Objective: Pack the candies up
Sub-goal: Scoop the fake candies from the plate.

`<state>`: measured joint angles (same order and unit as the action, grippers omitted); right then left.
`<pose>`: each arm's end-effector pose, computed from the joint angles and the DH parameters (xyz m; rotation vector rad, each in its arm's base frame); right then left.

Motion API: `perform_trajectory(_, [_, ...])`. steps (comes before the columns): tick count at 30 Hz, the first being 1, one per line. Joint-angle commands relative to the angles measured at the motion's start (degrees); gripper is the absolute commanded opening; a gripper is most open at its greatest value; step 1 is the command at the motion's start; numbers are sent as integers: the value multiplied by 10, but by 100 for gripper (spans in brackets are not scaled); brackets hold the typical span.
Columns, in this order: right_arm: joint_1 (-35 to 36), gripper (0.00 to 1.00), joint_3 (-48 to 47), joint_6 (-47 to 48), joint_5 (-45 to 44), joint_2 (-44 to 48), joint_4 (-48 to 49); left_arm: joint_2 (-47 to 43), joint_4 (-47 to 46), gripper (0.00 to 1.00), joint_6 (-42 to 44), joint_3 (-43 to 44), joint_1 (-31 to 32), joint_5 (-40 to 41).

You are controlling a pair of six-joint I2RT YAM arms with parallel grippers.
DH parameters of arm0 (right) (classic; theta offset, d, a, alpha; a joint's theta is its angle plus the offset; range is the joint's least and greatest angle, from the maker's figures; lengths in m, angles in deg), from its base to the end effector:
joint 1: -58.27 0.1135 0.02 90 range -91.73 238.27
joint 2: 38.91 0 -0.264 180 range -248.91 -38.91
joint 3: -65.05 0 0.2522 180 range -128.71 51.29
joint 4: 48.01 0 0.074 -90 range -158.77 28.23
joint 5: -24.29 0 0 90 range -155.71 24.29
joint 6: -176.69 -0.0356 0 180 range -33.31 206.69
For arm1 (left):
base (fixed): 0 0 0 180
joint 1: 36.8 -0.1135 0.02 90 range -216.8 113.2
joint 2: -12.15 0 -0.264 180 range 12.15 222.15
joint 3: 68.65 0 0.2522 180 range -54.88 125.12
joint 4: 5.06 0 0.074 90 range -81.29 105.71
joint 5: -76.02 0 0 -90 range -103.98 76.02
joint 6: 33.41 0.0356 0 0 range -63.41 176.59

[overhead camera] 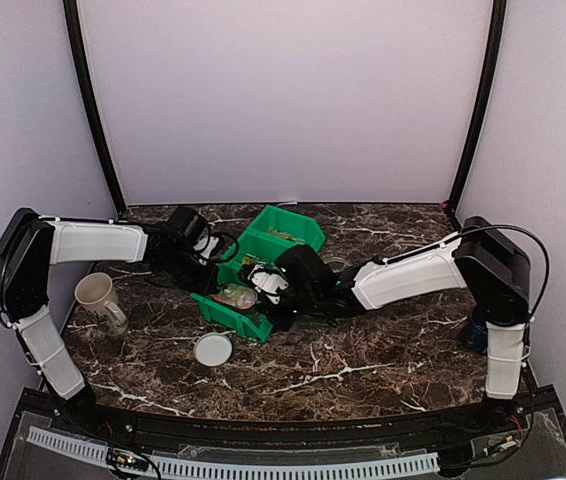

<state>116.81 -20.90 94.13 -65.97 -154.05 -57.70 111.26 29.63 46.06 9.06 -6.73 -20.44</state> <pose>0.2285 0.3732 0.1607 -1.2463 1.9244 0.4682 0.3075 -0.1827 0.1914 0.4842 2.5491 -0.4117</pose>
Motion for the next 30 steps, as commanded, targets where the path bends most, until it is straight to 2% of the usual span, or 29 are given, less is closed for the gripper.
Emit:
perform_trajectory(1, [-17, 0, 44, -13, -36, 28, 29, -55, -84, 0, -23, 47, -8, -64])
perform_trajectory(13, [-26, 0, 106, -7, -49, 88, 78, -50, -77, 0, -23, 49, -12, -60])
perform_trajectory(16, [-26, 0, 97, -3, -52, 88, 60, -49, -74, 0, -19, 51, -12, -58])
perform_trajectory(23, [-26, 0, 11, 14, -66, 54, -71, -45, -64, 0, -14, 57, -12, -51])
perform_trajectory(30, [-26, 0, 43, 11, -58, 80, -29, -44, -62, 0, -14, 57, -12, -49])
